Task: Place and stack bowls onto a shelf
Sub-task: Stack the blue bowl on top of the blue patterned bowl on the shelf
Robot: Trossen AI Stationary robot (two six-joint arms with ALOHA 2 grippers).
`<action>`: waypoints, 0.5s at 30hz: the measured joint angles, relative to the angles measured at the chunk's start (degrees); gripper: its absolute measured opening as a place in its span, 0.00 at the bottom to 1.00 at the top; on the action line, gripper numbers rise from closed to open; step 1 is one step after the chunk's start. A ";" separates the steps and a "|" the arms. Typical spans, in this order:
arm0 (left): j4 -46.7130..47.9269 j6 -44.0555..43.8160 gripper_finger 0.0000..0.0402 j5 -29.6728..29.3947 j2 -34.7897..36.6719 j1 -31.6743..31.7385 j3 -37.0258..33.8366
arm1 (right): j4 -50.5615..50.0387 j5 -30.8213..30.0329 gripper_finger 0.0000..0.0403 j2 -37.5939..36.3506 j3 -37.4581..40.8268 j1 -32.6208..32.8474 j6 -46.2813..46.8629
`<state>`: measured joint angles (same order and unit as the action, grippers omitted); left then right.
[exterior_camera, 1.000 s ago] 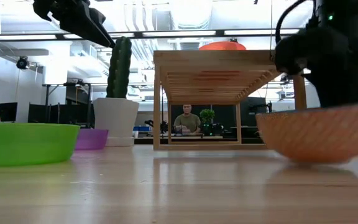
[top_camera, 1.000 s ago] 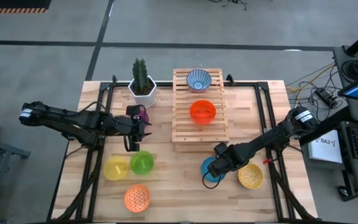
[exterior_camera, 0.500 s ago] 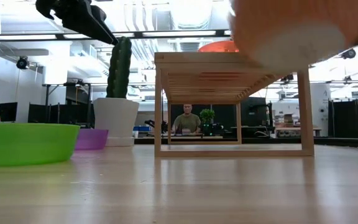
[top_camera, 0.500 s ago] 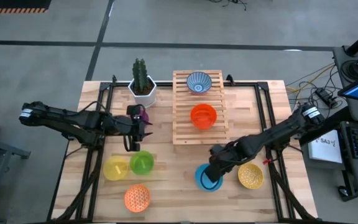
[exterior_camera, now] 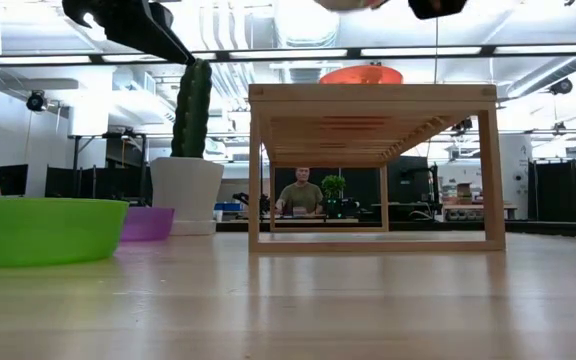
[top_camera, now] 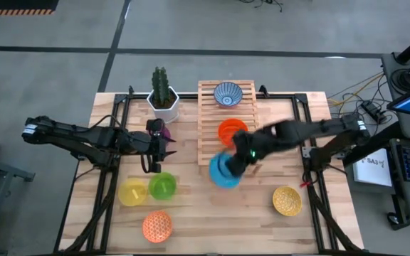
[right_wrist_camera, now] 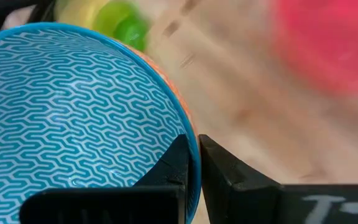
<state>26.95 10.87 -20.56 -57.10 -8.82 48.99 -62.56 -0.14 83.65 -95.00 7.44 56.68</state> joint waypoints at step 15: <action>-0.47 2.18 0.38 0.00 -0.01 0.01 0.00 | -12.58 1.84 0.03 4.00 -18.20 -36.16 -23.89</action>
<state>26.48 13.05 -20.56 -57.11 -8.81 48.99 -75.14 1.70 87.65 -113.20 -28.72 32.79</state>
